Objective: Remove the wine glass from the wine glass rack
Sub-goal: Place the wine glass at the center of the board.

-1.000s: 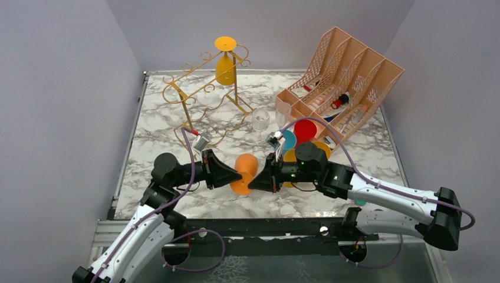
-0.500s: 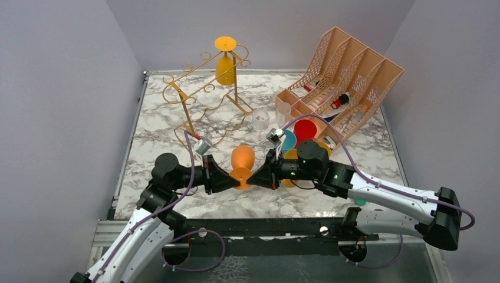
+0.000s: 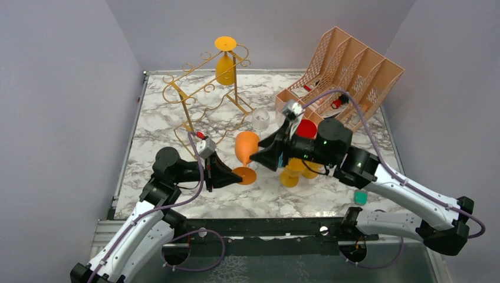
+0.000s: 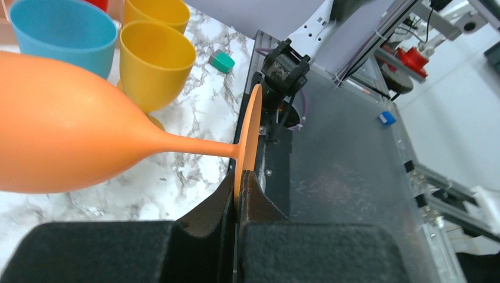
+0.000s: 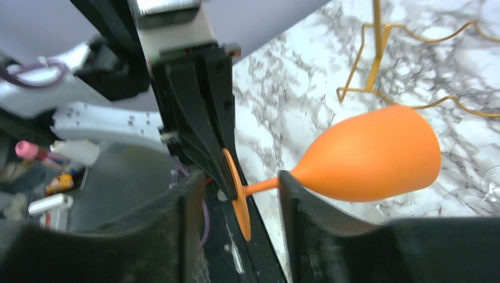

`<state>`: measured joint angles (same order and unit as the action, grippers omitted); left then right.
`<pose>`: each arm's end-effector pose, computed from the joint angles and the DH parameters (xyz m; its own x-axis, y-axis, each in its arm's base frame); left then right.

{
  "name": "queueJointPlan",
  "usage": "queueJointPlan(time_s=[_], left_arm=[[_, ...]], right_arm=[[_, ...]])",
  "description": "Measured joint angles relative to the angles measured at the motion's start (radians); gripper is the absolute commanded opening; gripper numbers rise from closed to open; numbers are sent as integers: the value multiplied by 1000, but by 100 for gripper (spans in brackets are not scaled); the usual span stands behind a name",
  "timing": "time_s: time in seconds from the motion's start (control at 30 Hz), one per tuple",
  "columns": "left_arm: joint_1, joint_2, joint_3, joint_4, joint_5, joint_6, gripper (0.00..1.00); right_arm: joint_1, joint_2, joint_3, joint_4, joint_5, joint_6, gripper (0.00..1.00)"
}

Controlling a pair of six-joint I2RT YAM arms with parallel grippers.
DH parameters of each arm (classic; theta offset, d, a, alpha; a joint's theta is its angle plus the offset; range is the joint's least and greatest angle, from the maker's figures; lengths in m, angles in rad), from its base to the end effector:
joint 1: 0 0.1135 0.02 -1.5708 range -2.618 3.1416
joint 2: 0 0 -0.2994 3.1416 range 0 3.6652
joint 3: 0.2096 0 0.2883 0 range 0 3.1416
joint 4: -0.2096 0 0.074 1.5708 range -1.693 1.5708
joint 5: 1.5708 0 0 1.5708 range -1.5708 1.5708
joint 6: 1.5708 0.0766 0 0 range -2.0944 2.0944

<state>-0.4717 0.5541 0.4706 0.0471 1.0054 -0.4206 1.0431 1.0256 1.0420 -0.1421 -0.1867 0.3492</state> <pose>0.1188 -0.1332 0.3031 -0.4359 -0.0232 -0.8997 0.8952 0.0924 -0.4361 0.1357 0.2610 0.4154 -0.3815 0.0131 -0.9243 -0.8632 0.3525 0.3613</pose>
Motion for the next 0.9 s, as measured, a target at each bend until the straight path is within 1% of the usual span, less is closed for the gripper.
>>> queueJointPlan(time_s=[0.07,0.1,0.2,0.27,0.33,0.43,0.57,0.6,0.73,0.9], left_arm=[[-2,33,-10,69,23,46,0],[-4,49,-17,98,34,72,0],[-14,89,-34,148,97,189,0],[-15,101,-50,154,151,293,0],[-15,90,-68,144,194,394,0],[-16,41,-76,65,241,563,0],[-17,-38,-81,-31,282,718,0],[-17,-66,-88,-45,291,745,0],[-17,-99,-97,-81,301,790,0],[-17,-123,-100,-103,304,826,0]], right_arm=[[-74,4,68,-48,-34,-12,68],[-137,9,101,-64,-67,-13,70],[-358,41,175,-96,-214,-7,74],[-436,68,194,-117,-297,-6,75],[-454,94,196,-149,-366,-9,77],[-455,135,196,-207,-465,-29,78],[-455,174,196,-263,-527,-52,78],[-455,183,196,-272,-545,-56,78],[-456,235,216,-286,-639,-62,76],[-456,298,239,-279,-795,-38,64]])
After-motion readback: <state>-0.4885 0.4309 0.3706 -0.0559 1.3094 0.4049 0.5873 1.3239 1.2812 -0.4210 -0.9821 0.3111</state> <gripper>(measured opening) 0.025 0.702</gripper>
